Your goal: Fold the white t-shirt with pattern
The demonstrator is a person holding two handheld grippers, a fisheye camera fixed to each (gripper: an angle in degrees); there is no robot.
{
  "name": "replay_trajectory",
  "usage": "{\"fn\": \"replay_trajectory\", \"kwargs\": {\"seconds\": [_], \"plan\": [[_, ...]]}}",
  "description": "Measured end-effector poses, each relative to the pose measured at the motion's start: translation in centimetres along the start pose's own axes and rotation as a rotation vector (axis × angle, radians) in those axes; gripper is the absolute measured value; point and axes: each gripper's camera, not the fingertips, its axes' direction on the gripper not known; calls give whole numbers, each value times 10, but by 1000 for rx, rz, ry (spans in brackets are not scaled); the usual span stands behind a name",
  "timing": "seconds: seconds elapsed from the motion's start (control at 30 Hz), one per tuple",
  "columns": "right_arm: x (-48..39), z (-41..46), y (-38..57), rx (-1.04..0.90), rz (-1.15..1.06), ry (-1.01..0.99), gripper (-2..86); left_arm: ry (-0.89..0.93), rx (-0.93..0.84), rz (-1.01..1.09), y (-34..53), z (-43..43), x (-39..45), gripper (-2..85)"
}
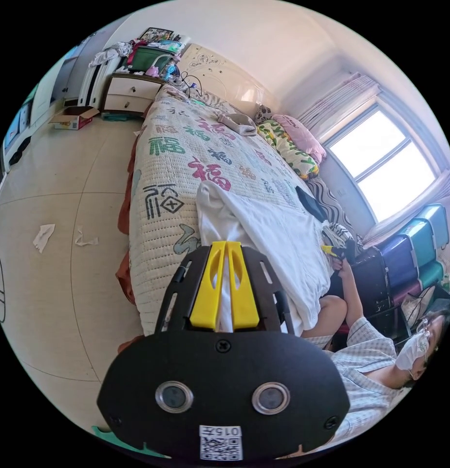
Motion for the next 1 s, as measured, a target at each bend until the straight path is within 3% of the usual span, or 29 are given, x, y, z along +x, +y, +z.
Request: {"fn": "replay_trajectory", "kwargs": {"seconds": [0.17, 0.27, 0.4, 0.5, 0.57, 0.63, 0.73, 0.83, 1.0], "plan": [[-29, -6, -22, 25, 12, 173, 0, -8, 9, -2, -1, -11, 0, -8], [-17, -14, -25, 60, 98, 98, -1, -21, 21, -24, -1, -21, -3, -8], [-37, -11, -41, 47, 94, 109, 14, -34, -3, -52, 2, -25, -16, -5], [-72, -38, -51, 169, 78, 224, 67, -115, 33, -72, 16, -59, -25, 10], [-117, -47, -68, 245, -26, 244, 72, -20, 118, -60, 32, -97, -28, 36], [-197, -15, -113, 149, -251, 209, 77, 59, 220, -20, 58, -145, -24, 57], [-292, 64, -174, -45, -454, 129, 91, 34, 241, 38, 86, -180, -9, 65], [-374, 148, -235, -177, -561, 70, 98, 43, 197, 88, 98, -192, 9, 75], [-476, 274, -310, -296, -647, 162, 104, 35, 134, 106, 123, -172, 40, 87]]}}
